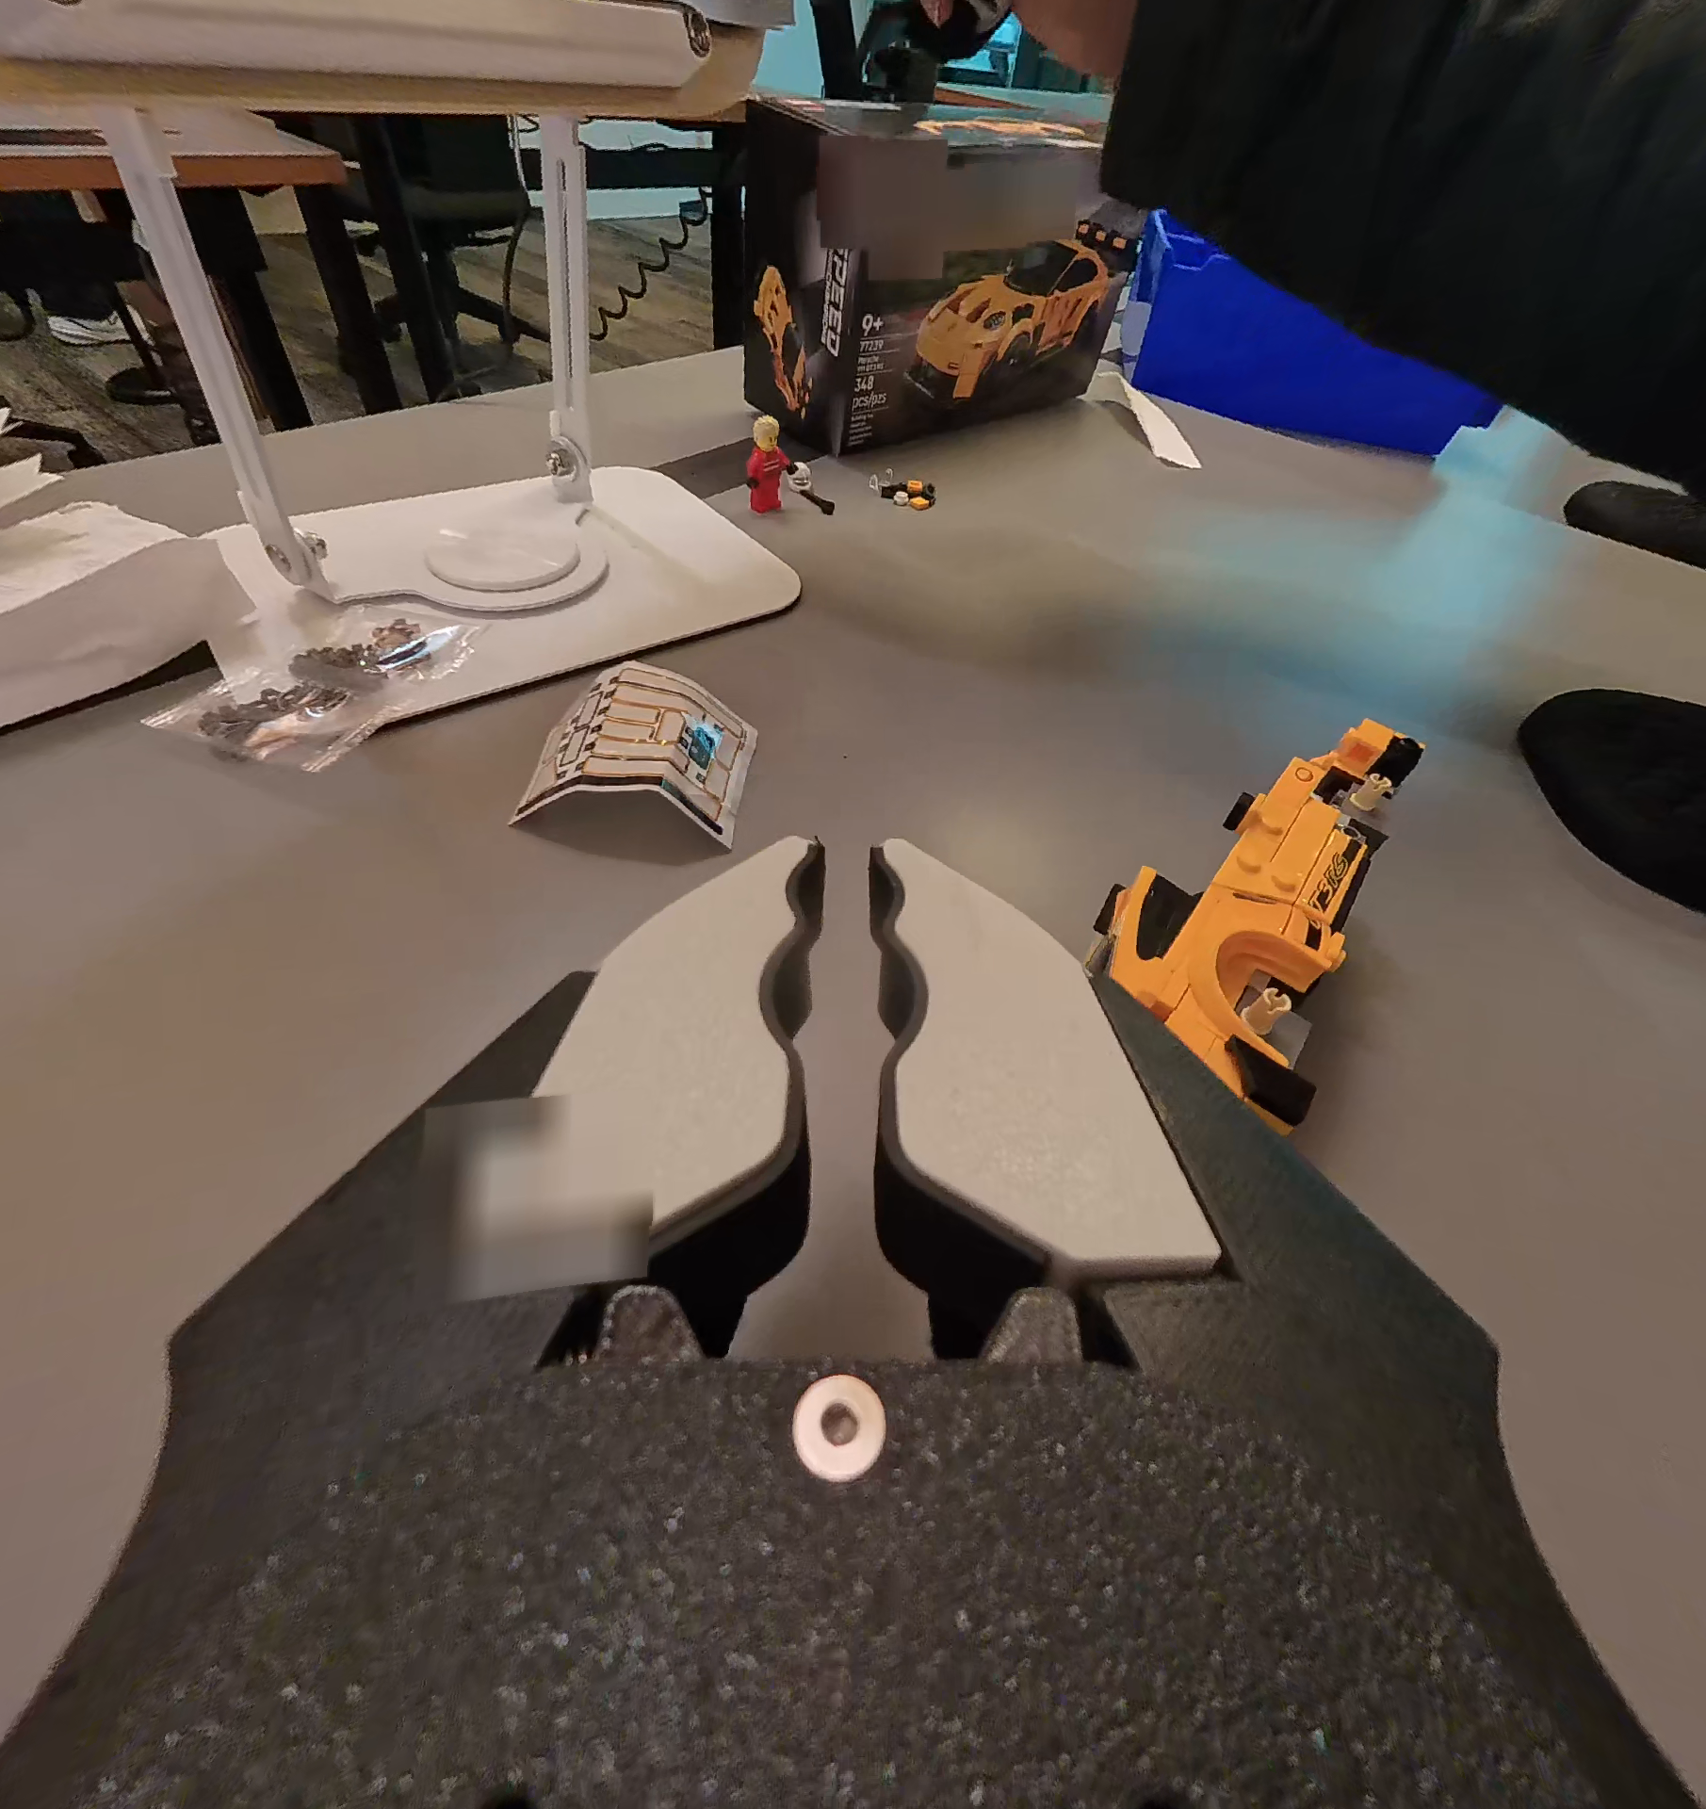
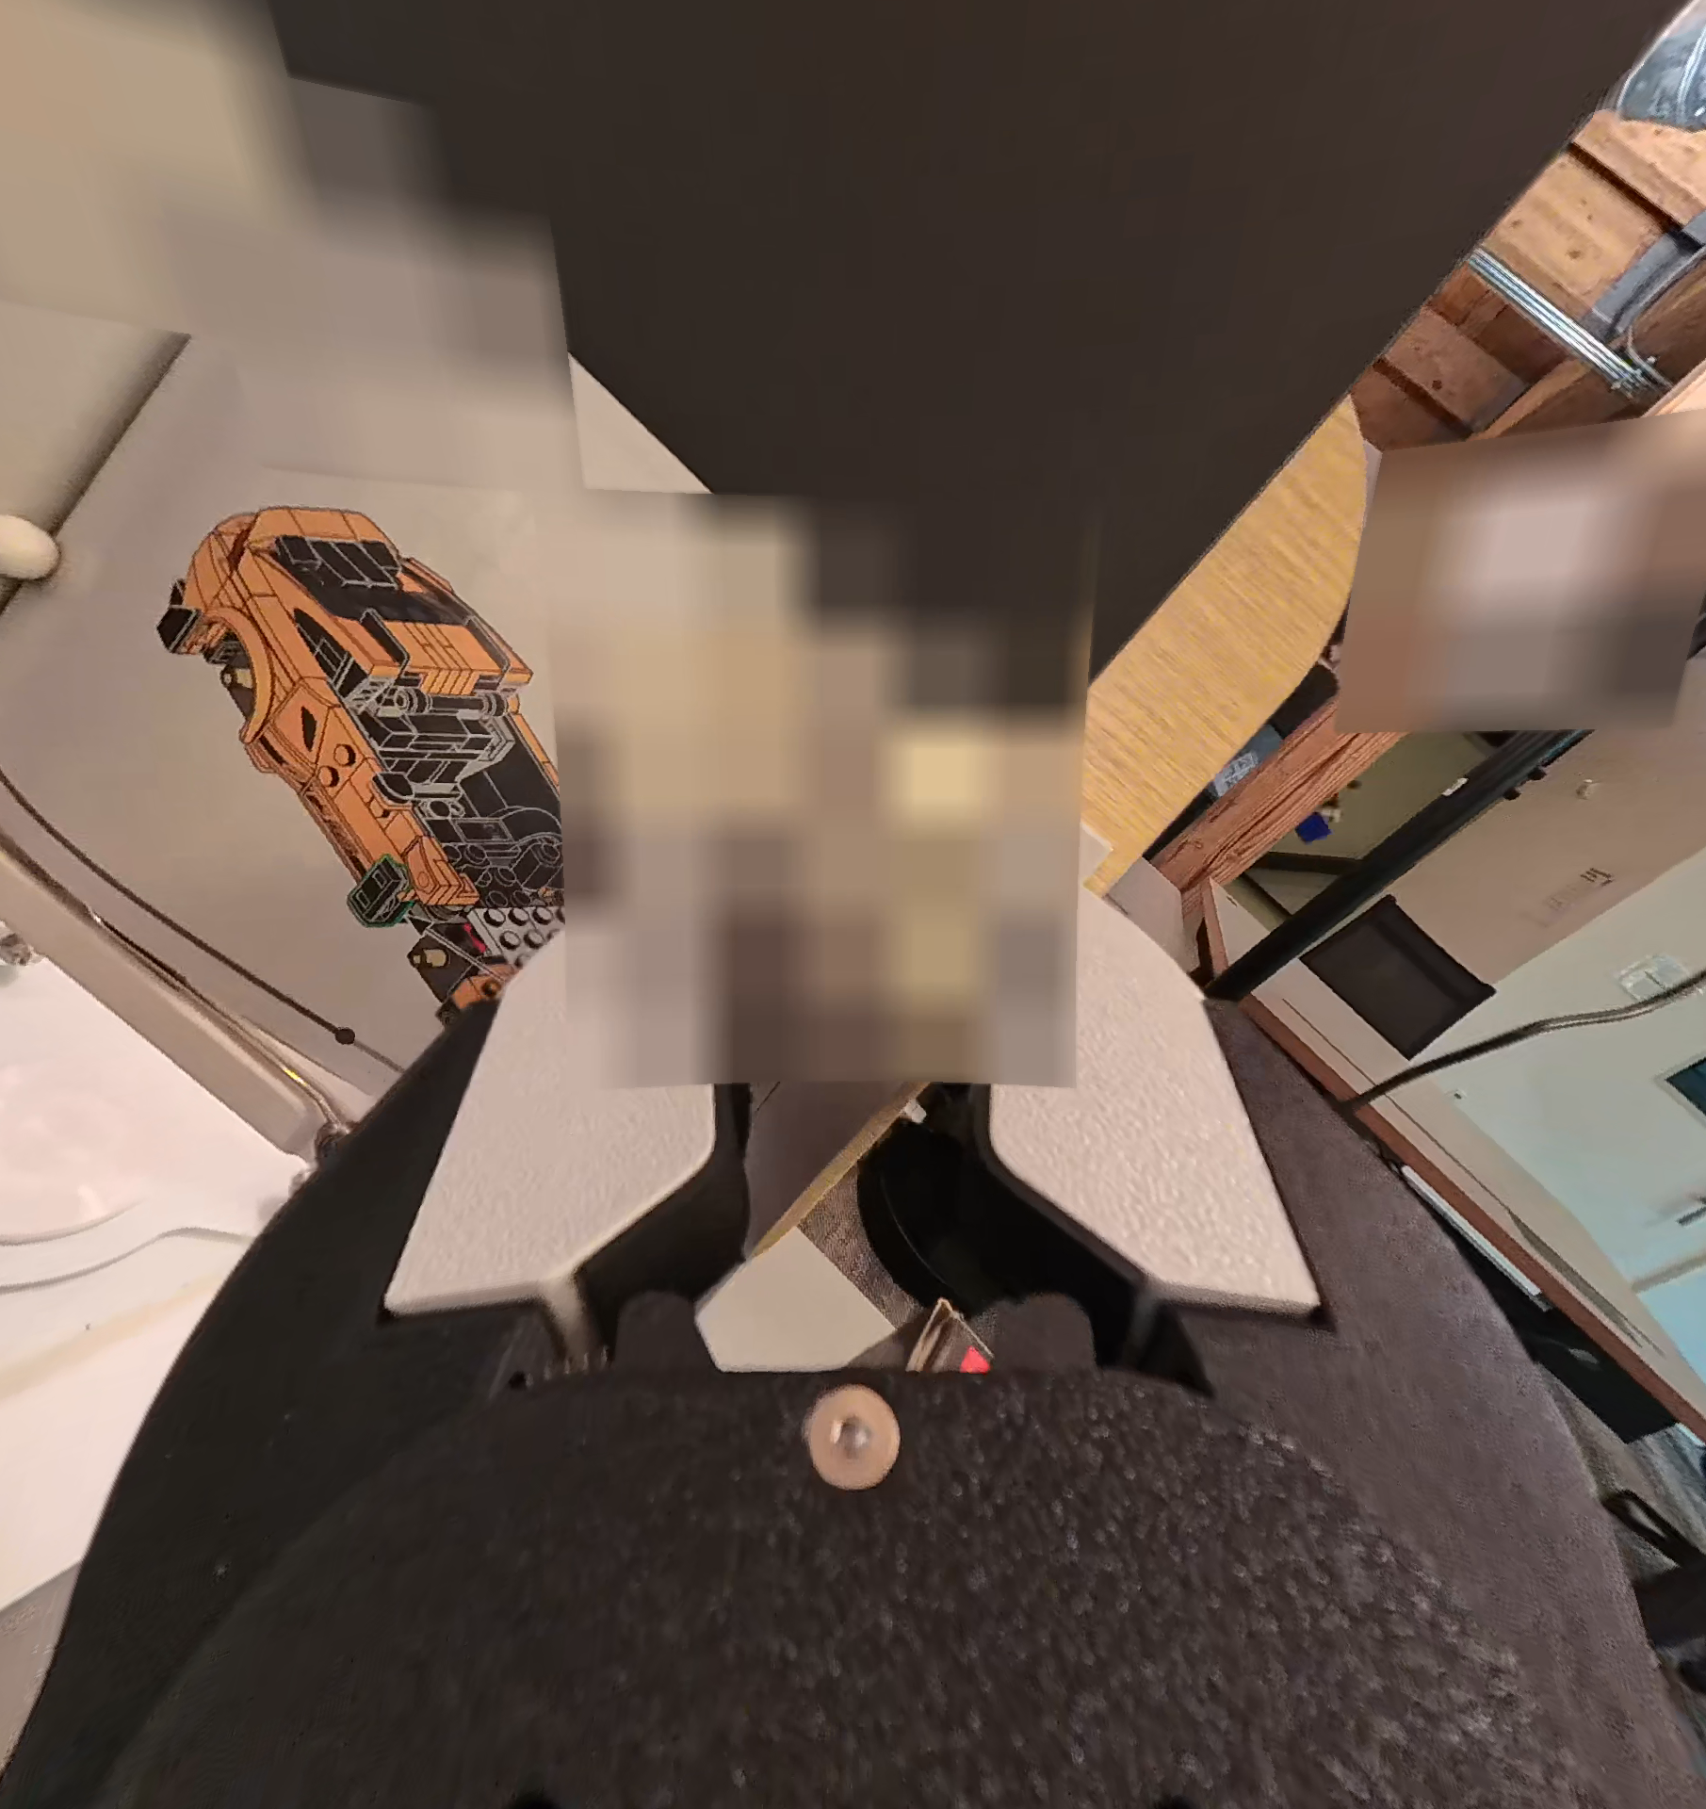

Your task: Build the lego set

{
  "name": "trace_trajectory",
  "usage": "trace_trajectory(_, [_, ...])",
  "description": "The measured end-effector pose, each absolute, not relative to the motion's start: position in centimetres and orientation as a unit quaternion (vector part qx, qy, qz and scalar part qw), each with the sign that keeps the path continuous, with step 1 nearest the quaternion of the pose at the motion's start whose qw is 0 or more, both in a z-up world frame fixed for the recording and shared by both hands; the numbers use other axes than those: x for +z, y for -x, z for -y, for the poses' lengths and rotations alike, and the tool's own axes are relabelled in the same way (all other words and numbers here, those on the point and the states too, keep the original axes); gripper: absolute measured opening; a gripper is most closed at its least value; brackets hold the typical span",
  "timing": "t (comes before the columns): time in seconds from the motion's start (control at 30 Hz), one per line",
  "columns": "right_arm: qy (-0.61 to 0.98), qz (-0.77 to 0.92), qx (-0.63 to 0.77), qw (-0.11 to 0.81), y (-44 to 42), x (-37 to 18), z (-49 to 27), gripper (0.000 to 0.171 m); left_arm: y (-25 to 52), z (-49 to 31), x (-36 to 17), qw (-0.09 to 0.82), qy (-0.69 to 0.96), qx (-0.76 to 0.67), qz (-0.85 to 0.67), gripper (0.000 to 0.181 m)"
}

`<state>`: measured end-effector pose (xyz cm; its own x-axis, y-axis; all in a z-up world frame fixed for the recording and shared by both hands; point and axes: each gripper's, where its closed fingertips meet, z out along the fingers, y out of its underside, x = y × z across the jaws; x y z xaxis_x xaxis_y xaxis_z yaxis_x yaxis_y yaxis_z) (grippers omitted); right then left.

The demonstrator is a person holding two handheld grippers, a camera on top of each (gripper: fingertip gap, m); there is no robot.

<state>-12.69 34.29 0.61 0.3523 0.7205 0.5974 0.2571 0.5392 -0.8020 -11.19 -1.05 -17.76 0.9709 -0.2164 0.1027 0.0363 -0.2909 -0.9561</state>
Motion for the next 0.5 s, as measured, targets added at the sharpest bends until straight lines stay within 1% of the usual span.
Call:
trace_trajectory(0.03, [0.451, 0.546, 0.165, 0.686, 12.6, 0.6, -34.3, 0.048, 11.2, 1.1, -17.7, 0.593, 0.796, -0.107, -0.057, 0.008])
trace_trajectory(0.1, [0.453, 0.55, 0.163, 0.682, 12.5, 0.6, -34.3, 0.033, 11.1, 1.1, -17.6, 0.595, 0.795, -0.108, -0.058, 0.008])
trace_trajectory(0.23, [0.449, 0.561, 0.149, 0.68, 12.4, 0.4, -33.8, 0.015, 11.0, 1.2, -17.5, 0.596, 0.793, -0.108, -0.062, 0.007])
trace_trajectory(0.27, [0.444, 0.56, 0.139, 0.686, 12.4, 0.6, -33.7, 0.013, 11.0, 1.2, -17.5, 0.596, 0.793, -0.108, -0.062, 0.007])
trace_trajectory(0.3, [0.439, 0.557, 0.133, 0.693, 12.3, 0.8, -33.6, 0.014, 11.0, 1.2, -17.5, 0.595, 0.794, -0.108, -0.063, 0.007])
trace_trajectory(0.33, [0.44, 0.551, 0.128, 0.697, 12.2, 1.1, -33.7, 0.018, 11.0, 1.2, -17.5, 0.595, 0.794, -0.109, -0.063, 0.007])
trace_trajectory(0.4, [0.474, 0.516, 0.111, 0.705, 11.4, 1.5, -34.9, 0.041, 11.0, 1.2, -17.6, 0.593, 0.795, -0.11, -0.063, 0.008])
trace_trajectory(0.43, [0.493, 0.491, 0.105, 0.71, 10.8, 1.9, -35.7, 0.047, 11.0, 1.2, -17.7, 0.592, 0.796, -0.111, -0.062, 0.008])
trace_trajectory(0.5, [0.512, 0.441, 0.084, 0.733, 9.2, 3.1, -37.1, 0.051, 11.0, 1.2, -17.7, 0.592, 0.796, -0.114, -0.061, 0.009])
